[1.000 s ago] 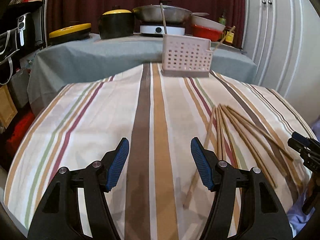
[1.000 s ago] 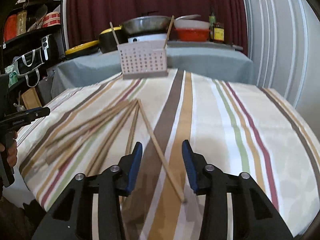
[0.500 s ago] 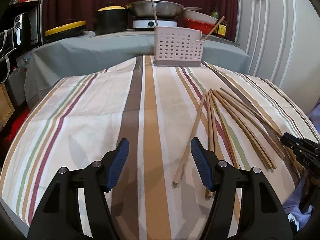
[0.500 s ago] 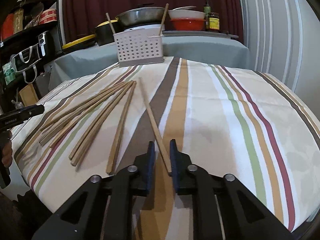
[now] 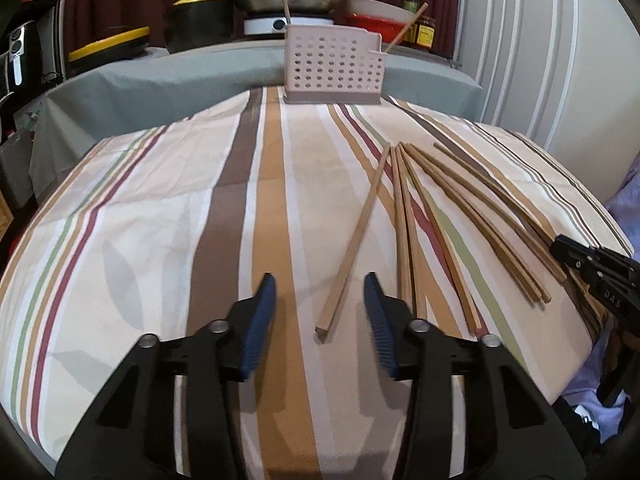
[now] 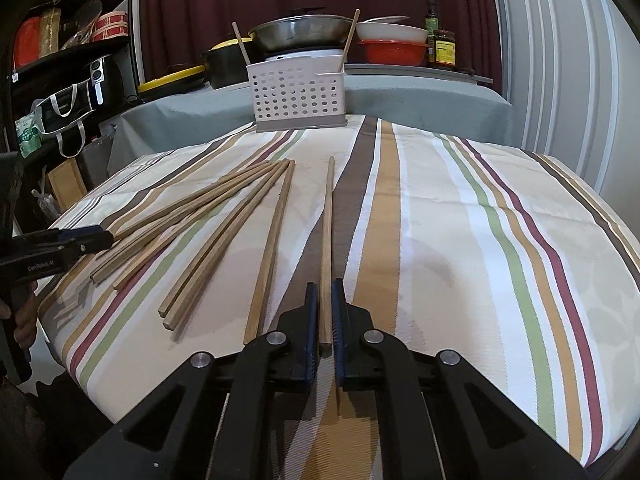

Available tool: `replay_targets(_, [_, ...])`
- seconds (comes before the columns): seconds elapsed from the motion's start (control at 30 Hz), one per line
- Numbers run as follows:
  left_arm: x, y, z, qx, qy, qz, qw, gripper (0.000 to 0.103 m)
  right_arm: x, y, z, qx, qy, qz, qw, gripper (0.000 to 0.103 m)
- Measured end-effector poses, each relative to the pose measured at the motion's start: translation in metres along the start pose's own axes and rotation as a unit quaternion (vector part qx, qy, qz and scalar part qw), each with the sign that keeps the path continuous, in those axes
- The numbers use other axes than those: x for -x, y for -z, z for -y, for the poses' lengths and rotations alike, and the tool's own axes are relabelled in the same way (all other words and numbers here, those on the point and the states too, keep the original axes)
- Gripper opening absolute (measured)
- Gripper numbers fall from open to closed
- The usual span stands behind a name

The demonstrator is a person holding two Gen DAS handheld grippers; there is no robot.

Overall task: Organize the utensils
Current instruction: 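Close the right tool on a chopstick while the left tool grasps another, then lift both held chopsticks and carry them over the white caddy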

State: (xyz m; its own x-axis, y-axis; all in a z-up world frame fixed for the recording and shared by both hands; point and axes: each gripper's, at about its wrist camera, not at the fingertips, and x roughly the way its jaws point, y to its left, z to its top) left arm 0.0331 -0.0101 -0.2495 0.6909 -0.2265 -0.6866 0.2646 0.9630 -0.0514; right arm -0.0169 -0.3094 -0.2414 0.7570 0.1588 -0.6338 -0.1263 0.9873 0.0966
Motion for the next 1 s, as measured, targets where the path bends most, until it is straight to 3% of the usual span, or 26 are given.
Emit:
replay_targets(0.17, [-0.003, 0.004, 0.005, -0.013, 0.013, -0.002, 0.9998, 0.013, 0.000, 0.000, -0.001, -0.001, 0.000, 0.001, 1.000, 0.008])
replay_targets(0.33, [0.000, 0.005, 0.008, -0.018, 0.025, 0.004, 0.9995, 0.007, 0.001, 0.001, -0.003, -0.002, -0.002, 0.005, 1.000, 0.007])
replay_targets(0.6, [0.008, 0.003, 0.011, -0.024, 0.020, 0.018, 0.9993, 0.006, 0.008, -0.001, -0.003, -0.004, 0.000, 0.020, 1.000, 0.007])
replay_targets(1.0, [0.045, -0.017, 0.006, -0.013, 0.007, 0.068, 0.9976, 0.006, 0.043, -0.030, -0.012, 0.021, 0.017, 0.083, 0.996, 0.007])
